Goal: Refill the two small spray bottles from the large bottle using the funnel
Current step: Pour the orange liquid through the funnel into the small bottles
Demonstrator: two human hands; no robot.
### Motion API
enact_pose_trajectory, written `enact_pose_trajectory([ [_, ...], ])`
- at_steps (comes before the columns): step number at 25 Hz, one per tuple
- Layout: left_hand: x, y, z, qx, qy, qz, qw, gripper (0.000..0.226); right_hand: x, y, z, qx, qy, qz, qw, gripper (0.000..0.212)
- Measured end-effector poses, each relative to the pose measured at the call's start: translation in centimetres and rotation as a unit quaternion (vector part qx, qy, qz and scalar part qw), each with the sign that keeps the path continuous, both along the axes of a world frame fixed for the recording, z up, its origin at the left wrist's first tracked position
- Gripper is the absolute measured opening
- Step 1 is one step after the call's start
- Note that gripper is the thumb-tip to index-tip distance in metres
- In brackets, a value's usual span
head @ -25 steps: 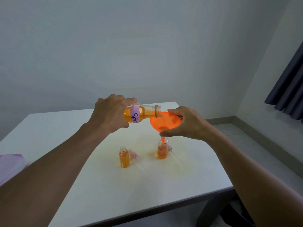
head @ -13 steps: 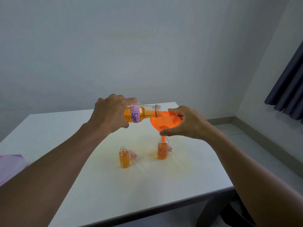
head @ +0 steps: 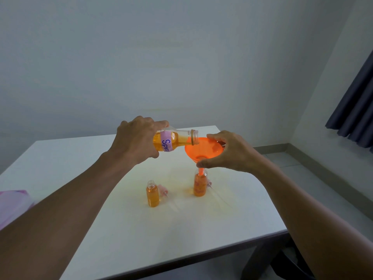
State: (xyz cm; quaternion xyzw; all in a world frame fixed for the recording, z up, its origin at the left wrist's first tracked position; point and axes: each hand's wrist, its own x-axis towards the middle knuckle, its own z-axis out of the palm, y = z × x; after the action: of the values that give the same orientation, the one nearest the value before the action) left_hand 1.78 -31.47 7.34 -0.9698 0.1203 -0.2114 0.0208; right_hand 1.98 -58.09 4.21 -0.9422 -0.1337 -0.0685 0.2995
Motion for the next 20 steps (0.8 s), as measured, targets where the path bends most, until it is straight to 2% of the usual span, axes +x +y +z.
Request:
enact_pose_trajectory([
  [20,-0.16,0.0,0.15,-0.003,0.009,0.004,1.0,0.079,-0.03,0.0,0.06,-0.005,0.004,-0.001,1.0,0.108],
])
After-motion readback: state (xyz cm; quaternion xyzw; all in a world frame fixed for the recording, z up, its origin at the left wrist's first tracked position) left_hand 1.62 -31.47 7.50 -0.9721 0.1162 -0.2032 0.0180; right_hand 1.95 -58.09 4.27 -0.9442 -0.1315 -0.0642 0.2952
